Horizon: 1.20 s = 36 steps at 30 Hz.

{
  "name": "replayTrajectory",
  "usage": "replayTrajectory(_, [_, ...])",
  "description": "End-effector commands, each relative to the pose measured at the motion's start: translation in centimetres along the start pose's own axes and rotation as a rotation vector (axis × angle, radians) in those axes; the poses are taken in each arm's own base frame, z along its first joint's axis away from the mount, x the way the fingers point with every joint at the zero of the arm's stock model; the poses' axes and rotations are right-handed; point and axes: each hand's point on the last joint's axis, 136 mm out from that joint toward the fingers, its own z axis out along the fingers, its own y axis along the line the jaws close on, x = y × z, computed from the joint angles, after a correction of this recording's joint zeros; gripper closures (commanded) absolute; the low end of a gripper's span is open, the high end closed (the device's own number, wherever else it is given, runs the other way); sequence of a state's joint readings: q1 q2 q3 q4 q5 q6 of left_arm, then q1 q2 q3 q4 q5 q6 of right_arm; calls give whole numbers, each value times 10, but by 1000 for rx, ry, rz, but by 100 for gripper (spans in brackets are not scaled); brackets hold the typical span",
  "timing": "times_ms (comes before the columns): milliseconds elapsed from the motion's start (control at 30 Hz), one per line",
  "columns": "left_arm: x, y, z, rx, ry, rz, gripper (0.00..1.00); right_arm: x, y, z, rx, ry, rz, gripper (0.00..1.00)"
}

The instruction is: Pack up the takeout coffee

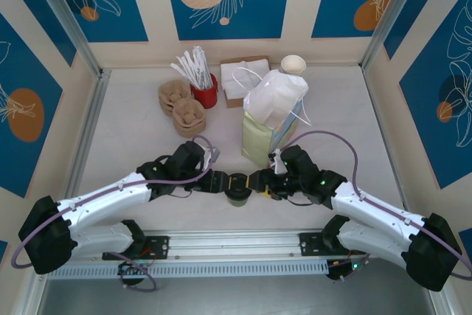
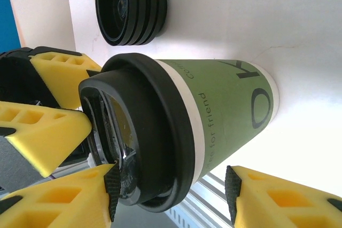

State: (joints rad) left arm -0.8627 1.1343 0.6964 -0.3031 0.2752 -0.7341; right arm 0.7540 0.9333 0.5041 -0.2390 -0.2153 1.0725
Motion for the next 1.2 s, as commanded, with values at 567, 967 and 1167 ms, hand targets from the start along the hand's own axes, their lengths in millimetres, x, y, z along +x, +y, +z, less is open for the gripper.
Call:
replayTrajectory(567, [19,19,5,-94,52,1,46,3,-15,1,59,-1,-2,43])
replayTrajectory(967, [24,24,6,-106,64,-4,46,5,-23,4,84,1,16,43])
replayTrajectory(1167, [25,25,8,-105,71,-1,46,5,-26,5,92,2,20,43])
